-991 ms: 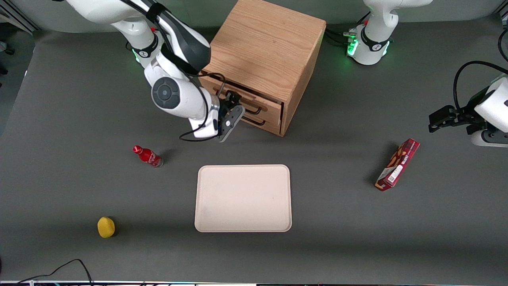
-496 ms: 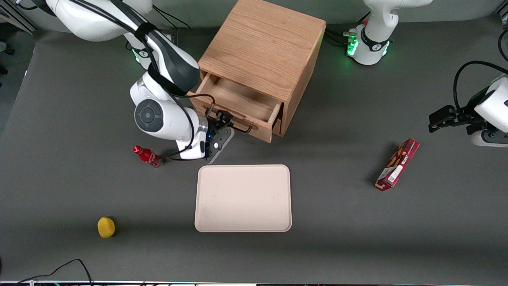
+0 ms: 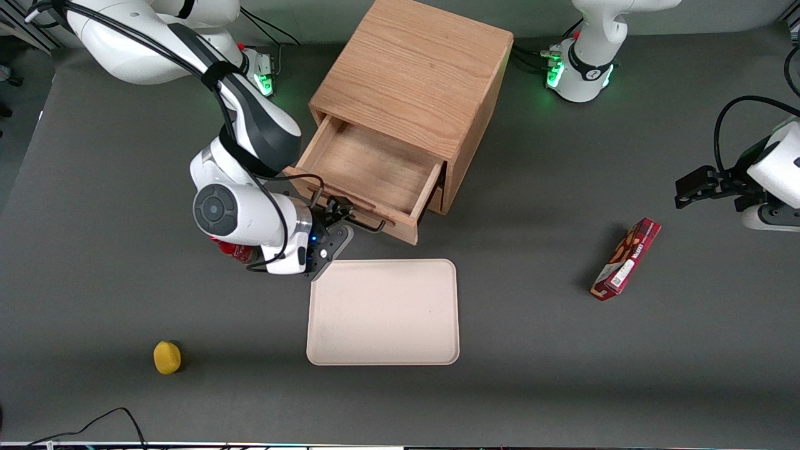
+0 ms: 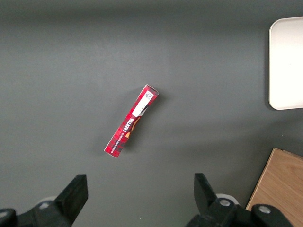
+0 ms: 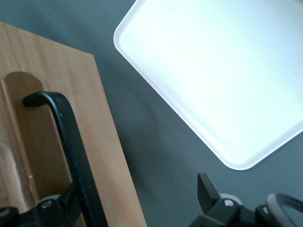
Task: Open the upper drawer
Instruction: 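Pull the upper drawer outward by its handle with the right gripper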
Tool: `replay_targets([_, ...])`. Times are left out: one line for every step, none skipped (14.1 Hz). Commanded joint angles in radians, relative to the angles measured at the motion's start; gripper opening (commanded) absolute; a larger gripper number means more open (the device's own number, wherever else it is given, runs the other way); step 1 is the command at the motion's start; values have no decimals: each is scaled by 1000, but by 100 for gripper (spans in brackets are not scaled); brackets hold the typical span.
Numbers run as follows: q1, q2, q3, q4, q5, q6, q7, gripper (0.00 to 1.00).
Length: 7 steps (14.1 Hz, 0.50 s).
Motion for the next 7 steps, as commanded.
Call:
replay_targets([9, 41, -27, 84, -26, -57, -35, 100])
replay_targets([9, 53, -39, 104, -24, -74, -50, 100])
replay_targets([9, 65, -45, 127, -24, -86, -58, 100])
replay_targets([9, 80, -47, 146, -24, -93, -60, 100])
replay_targets([9, 90, -50, 159, -26, -93, -60, 100])
replay_targets([12, 99, -62, 170, -26, -94, -61, 100])
replay_targets([14, 104, -70, 184, -26, -111, -61, 100])
